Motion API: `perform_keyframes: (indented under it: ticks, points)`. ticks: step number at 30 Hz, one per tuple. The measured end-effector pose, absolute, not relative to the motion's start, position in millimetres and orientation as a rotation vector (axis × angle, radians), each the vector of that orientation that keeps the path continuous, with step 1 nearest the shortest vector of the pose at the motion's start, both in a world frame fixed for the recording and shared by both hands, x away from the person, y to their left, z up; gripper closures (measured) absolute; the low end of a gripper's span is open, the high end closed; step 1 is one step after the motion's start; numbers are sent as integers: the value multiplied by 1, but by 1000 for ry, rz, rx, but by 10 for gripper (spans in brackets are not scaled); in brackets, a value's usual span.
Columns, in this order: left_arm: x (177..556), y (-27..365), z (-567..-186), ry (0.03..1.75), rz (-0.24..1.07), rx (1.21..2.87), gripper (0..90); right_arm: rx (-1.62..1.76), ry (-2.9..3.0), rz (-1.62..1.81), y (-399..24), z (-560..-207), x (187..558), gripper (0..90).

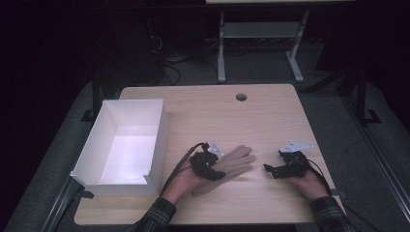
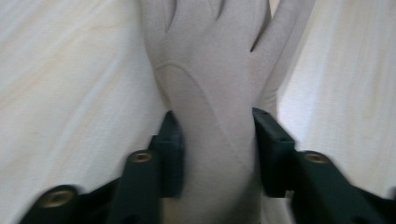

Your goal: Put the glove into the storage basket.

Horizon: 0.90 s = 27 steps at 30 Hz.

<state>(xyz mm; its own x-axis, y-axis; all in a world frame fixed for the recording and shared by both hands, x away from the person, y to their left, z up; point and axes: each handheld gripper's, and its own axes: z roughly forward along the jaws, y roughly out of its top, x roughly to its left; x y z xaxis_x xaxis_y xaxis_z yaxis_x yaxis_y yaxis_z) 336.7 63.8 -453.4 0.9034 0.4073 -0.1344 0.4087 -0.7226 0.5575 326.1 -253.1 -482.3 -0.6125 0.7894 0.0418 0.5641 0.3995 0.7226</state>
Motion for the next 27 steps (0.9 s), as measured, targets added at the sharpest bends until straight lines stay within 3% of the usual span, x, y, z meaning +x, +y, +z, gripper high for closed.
perform_keyframes:
  ticks: [2, 7, 15, 27]
  points:
    - [338, 64, -453, 607, -30, 2452, 667, 1179, 2354, 1035, -253, -482, 326, 132]
    - [340, 66, -452, 632, -63, 2445, 699, 1181, 2353, 1036, -253, -482, 326, 132]
    - [342, 71, -441, 670, -87, 2402, 705, 1182, 2349, 1039, -253, -482, 326, 132]
    - [347, 80, -393, 726, -40, 2341, 704, 1183, 2349, 1037, -253, -482, 326, 132]
